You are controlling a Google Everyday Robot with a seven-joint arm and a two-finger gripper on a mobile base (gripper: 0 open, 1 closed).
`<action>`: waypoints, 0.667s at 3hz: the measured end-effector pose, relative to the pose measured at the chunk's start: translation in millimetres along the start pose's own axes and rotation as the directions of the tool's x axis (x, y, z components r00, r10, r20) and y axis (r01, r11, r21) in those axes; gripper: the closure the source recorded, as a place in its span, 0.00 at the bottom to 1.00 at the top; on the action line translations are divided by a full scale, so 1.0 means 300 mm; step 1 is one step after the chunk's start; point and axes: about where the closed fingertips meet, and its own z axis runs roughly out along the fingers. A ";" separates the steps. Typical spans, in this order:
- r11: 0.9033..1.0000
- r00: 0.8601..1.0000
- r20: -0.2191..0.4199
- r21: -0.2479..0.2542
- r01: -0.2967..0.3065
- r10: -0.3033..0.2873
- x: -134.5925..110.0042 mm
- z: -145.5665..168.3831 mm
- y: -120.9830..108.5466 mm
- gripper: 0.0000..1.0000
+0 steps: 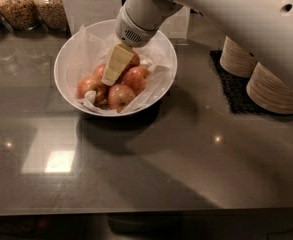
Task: Pick apple from white bowl
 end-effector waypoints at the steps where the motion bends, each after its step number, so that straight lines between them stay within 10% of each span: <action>1: 0.999 1.000 0.004 -0.034 -0.023 0.024 0.035 0.036 0.003 0.00; 2: 0.999 1.000 0.004 -0.035 -0.024 0.024 0.036 0.038 0.004 0.00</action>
Offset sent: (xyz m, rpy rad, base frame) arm 0.0025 -0.0031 -0.0120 0.0125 0.0319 0.0003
